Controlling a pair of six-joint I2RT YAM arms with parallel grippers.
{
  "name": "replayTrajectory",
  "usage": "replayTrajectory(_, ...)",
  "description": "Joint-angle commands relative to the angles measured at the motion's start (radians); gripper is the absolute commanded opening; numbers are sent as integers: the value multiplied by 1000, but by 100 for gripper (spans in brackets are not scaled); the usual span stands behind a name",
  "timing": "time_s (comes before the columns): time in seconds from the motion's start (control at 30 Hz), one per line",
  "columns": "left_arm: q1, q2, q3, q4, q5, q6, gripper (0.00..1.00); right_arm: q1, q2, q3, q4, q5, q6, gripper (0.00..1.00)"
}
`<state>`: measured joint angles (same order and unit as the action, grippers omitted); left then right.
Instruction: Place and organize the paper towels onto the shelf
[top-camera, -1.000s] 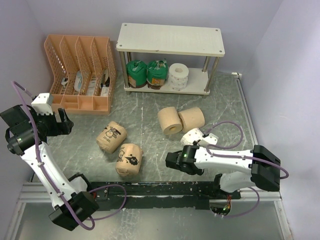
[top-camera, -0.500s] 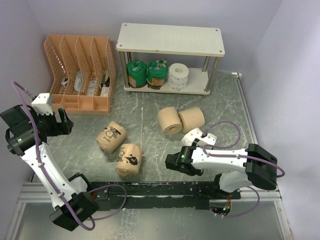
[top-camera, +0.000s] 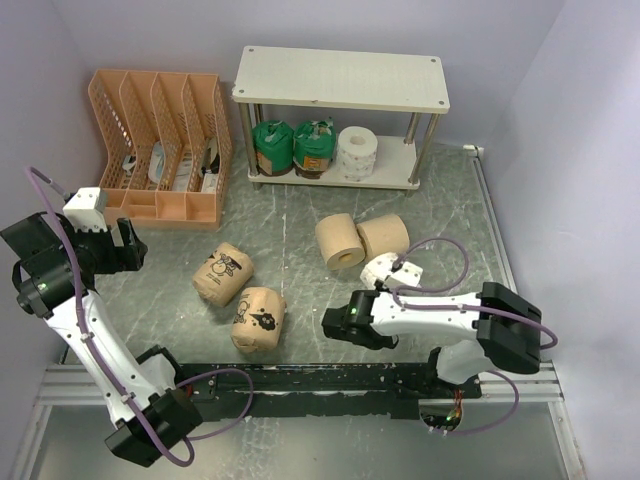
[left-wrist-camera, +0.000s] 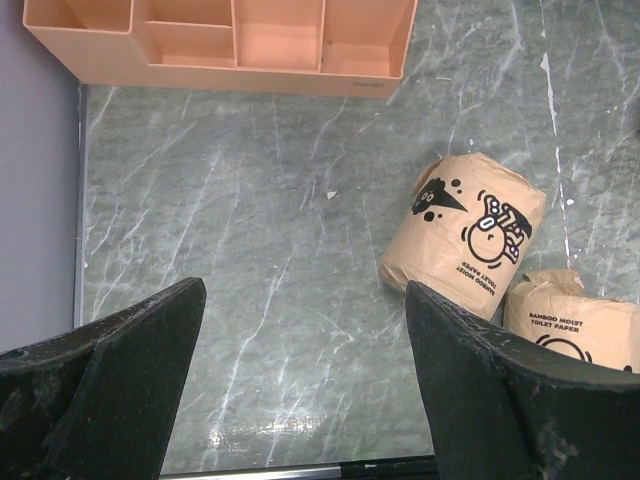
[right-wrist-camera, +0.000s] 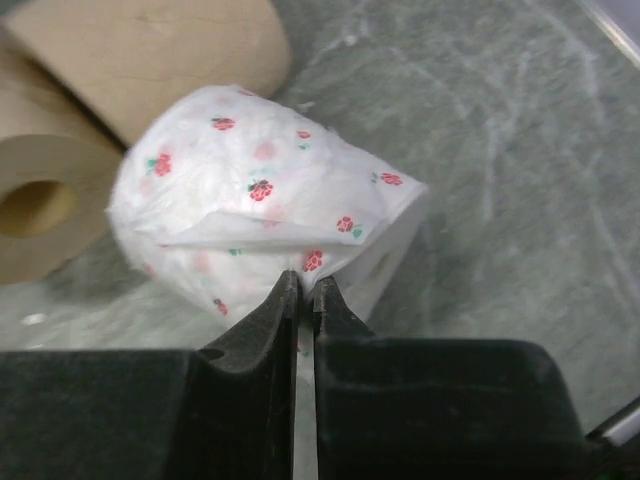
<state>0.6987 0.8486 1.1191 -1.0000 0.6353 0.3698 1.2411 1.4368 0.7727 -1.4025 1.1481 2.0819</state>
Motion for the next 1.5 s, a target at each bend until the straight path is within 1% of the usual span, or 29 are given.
replayTrajectory(0.0, 11, -3, 16, 11, 2, -5, 93, 44, -55, 141, 23, 32, -66, 0)
replayTrajectory(0.13, 11, 1, 16, 13, -3, -8, 92, 74, -62, 306, 54, 58, -401, 0)
replayTrajectory(0.27, 11, -2, 16, 14, -5, -9, 93, 77, 5, 447, 82, 103, -739, 0)
replayTrajectory(0.33, 11, -1, 16, 15, -4, -10, 93, 74, 72, 520, 27, 149, -846, 0)
replayTrajectory(0.4, 12, 0, 16, 14, -3, -9, 93, 60, 114, 568, 23, 205, -937, 0)
replayTrajectory(0.47, 11, 0, 15, 15, -4, -9, 93, 24, 137, 608, 24, 229, -989, 0)
replayTrajectory(0.53, 10, -1, 15, 16, -6, -11, 93, -26, 150, 645, 40, 269, -1030, 0)
replayTrajectory(0.57, 11, -3, 16, 16, -6, -11, 93, -53, 152, 654, 92, 291, -1105, 0)
replayTrajectory(0.63, 10, -6, 15, 14, -5, -10, 93, -125, 143, 650, 284, 332, -1364, 0)
replayTrajectory(0.7, 11, -6, 16, 14, -3, -9, 93, -204, 110, 621, 593, 334, -1704, 0)
replayTrajectory(0.73, 11, -6, 16, 14, -3, -9, 93, -247, 74, 589, 801, 288, -1934, 0)
replayTrajectory(0.77, 11, -6, 16, 14, -3, -9, 93, -287, 21, 535, 1042, 193, -2154, 0)
replayTrajectory(0.8, 11, -6, 15, 14, -3, -10, 93, -310, -31, 474, 1258, 118, -2328, 0)
replayTrajectory(0.83, 11, -8, 17, 13, -3, -9, 93, -341, -76, 434, 1414, 57, -2439, 0)
replayTrajectory(0.87, 10, -9, 16, 14, -3, -9, 92, -372, -95, 431, 1460, 6, -2454, 0)
replayTrajectory(0.9, 11, -9, 16, 15, -4, -9, 93, -405, -92, 452, 1453, -30, -2454, 0)
replayTrajectory(0.97, 11, -14, 16, 15, -5, -11, 93, -474, -50, 529, 1394, -77, -2461, 0)
replayTrajectory(1.03, 10, -15, 16, 15, -5, -11, 93, -528, -7, 555, 1402, -128, -2495, 0)
replayTrajectory(1.23, 10, -10, 12, 22, -12, -18, 93, -674, 124, 643, 1393, -363, -2535, 0)
replayTrajectory(1.37, 11, -11, 8, 29, -17, -24, 93, -724, 184, 673, 1437, -463, -2623, 0)
replayTrajectory(1.47, 10, -11, 6, 32, -19, -28, 93, -740, 223, 674, 1503, -473, -2713, 0)
